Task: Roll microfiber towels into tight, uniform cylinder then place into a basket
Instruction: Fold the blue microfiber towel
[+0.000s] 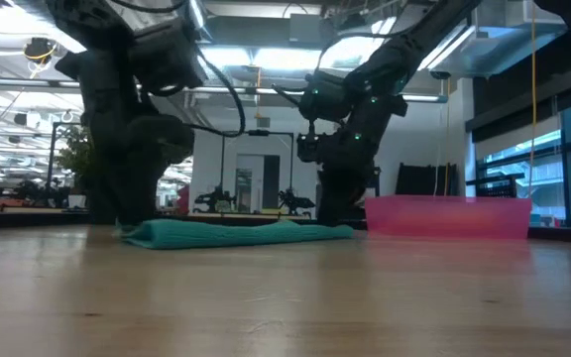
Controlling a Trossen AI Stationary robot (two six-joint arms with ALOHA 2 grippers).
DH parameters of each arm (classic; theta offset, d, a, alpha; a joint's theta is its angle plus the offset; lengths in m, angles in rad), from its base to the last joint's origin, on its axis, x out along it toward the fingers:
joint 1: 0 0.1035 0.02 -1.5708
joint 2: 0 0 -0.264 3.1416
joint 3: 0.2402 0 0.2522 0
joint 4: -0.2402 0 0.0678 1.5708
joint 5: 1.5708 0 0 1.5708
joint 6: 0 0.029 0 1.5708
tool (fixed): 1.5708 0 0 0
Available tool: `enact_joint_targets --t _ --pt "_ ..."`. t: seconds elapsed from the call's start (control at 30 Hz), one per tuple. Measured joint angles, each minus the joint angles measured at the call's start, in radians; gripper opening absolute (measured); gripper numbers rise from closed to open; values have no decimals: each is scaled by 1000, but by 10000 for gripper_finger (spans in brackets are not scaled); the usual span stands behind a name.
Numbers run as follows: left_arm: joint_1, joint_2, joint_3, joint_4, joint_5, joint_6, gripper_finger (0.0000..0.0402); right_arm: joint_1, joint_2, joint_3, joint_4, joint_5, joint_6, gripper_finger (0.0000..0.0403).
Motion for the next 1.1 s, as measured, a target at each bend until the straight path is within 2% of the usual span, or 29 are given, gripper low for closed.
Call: enact_joint_targets --t 0.17,0.33,0.47,0.57,0.63,0.83,1.1 --pt "-43 2 -2 125 37 0 79 -22 -1 2 53 38 2 163" --pt "-16 -66 40 75 7 30 79 -29 -24 82 -73 17 25 163" --pt "13 -145 55 9 -68 56 79 -19 -32 134 -186 -114 -1 163" --pt "29 -174 59 -54 -129 57 79 -2 -32 125 -186 -230 2 163" --pt "35 -169 57 -114 -135 56 79 13 -32 100 -185 -263 2 163" --pt "19 -95 57 -133 -118 52 78 41 -31 27 -168 -264 3 163" --pt "-11 25 62 -125 -74 51 78 30 -31 -34 -45 -119 27 163"
